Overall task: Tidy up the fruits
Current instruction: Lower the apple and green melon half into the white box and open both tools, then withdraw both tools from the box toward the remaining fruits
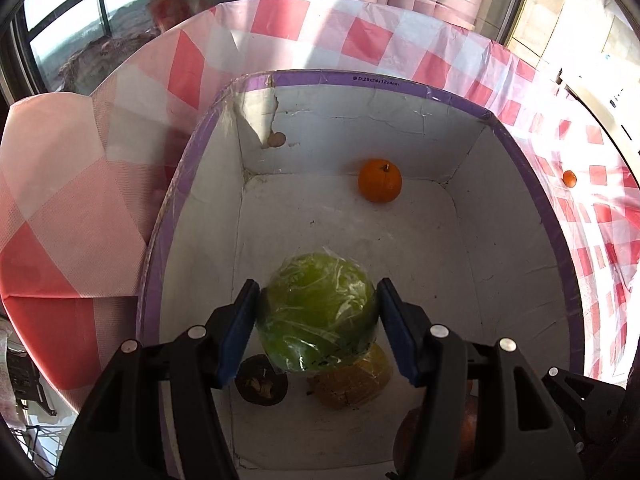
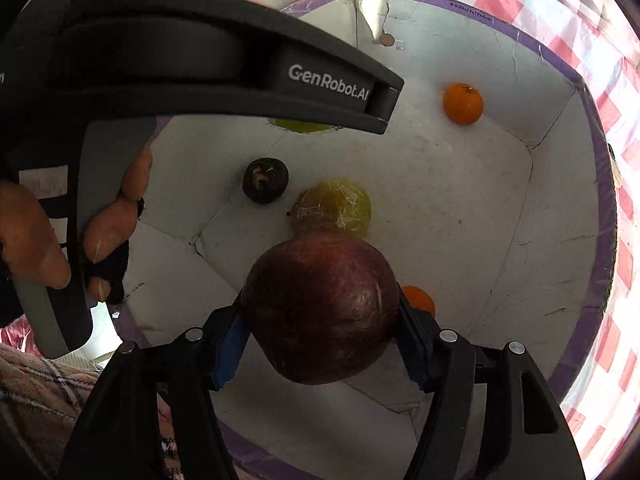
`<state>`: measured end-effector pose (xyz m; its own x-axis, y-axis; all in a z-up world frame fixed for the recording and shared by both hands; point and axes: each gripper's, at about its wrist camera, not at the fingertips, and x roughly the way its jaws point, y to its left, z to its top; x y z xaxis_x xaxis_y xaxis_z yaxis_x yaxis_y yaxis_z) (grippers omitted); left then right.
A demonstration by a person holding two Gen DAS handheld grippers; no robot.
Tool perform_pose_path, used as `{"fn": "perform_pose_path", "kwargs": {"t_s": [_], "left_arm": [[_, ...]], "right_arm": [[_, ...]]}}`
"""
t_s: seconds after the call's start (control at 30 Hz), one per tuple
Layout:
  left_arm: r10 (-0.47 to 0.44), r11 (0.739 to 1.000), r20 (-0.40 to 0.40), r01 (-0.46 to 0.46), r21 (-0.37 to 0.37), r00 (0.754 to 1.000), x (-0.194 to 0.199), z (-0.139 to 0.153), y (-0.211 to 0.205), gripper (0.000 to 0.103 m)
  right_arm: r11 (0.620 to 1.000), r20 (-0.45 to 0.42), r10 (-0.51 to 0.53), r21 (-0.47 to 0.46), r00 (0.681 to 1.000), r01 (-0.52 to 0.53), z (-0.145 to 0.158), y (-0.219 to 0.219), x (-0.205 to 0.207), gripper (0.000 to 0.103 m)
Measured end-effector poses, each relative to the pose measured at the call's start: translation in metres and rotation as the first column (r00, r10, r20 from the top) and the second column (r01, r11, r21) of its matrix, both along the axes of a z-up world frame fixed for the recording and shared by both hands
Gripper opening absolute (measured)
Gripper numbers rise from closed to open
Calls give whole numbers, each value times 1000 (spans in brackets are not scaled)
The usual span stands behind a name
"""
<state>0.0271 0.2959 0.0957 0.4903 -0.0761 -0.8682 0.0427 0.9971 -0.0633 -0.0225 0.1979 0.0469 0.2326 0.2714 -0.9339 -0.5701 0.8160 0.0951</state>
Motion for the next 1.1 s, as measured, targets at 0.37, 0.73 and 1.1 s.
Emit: {"fn": "perform_pose_path", "kwargs": {"t_s": [0.37, 0.73, 1.1], "left_arm": [[-6, 1000, -6, 6, 4, 1000, 0, -2, -2, 88], [10, 1000, 12, -10, -10, 1000, -2, -1, 1, 90], [15, 1000, 23, -15, 3, 1000, -6, -1, -1, 100]], "right_arm": [[999, 9, -14, 29, 1000, 14, -4, -6, 3, 71], [999, 28, -14, 46, 1000, 13, 2, -9, -5, 72], [995, 42, 67, 75, 997, -70, 2, -4, -14, 86]]}}
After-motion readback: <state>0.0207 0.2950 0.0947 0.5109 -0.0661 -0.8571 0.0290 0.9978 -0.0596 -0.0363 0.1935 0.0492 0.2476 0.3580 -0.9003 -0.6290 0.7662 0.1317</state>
